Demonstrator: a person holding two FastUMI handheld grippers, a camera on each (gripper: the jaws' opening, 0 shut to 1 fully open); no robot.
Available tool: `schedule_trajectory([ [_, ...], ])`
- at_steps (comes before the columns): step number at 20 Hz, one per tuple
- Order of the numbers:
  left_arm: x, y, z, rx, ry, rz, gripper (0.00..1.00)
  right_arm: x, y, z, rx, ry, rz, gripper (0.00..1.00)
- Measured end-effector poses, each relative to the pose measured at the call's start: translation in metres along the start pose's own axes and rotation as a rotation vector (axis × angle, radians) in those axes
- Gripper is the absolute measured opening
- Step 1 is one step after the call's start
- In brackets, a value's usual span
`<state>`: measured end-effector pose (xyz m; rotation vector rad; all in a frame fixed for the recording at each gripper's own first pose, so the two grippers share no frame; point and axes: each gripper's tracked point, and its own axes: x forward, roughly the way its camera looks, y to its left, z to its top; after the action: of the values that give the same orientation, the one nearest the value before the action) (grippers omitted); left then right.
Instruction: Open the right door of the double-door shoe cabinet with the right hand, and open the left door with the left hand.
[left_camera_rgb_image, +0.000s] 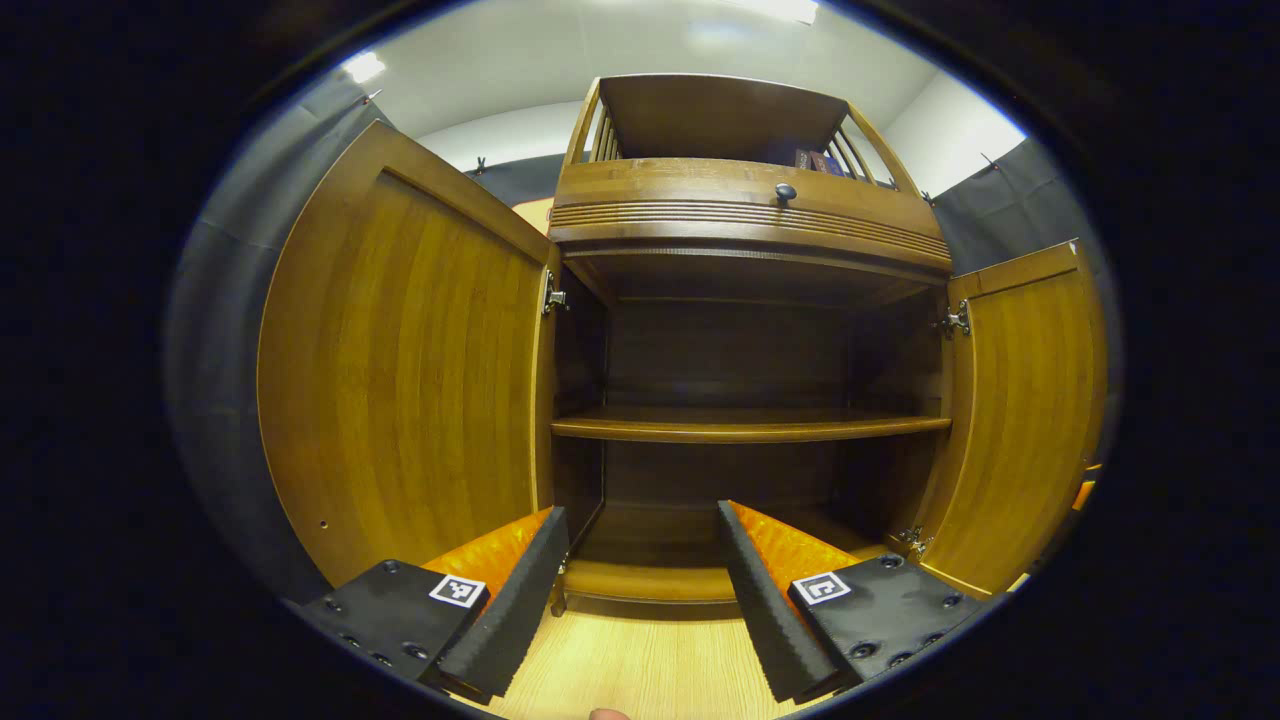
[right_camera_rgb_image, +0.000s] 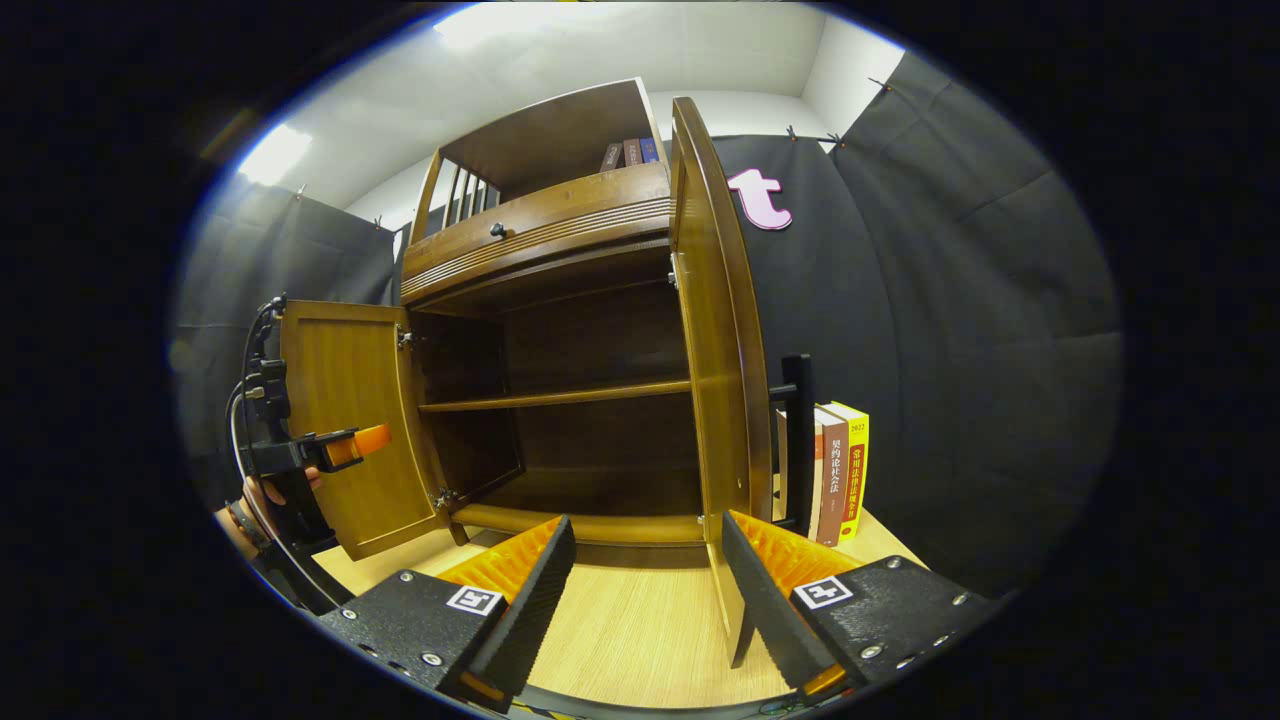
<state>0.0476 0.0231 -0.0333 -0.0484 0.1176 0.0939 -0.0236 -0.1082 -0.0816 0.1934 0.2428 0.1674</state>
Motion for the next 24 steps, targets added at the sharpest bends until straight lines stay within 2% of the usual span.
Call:
schedule_trajectory([
  [8,-0.004,-0.004,0.005,0.059,-0.021,-0.027,0.95,0.002,0.003,-0.001,-0.008,0.002,-0.003,0.90],
  [24,-0.007,-0.014,-0.004,0.058,-0.012,-0.053,0.95,0.004,0.004,-0.003,-0.003,0.011,-0.012,0.91],
])
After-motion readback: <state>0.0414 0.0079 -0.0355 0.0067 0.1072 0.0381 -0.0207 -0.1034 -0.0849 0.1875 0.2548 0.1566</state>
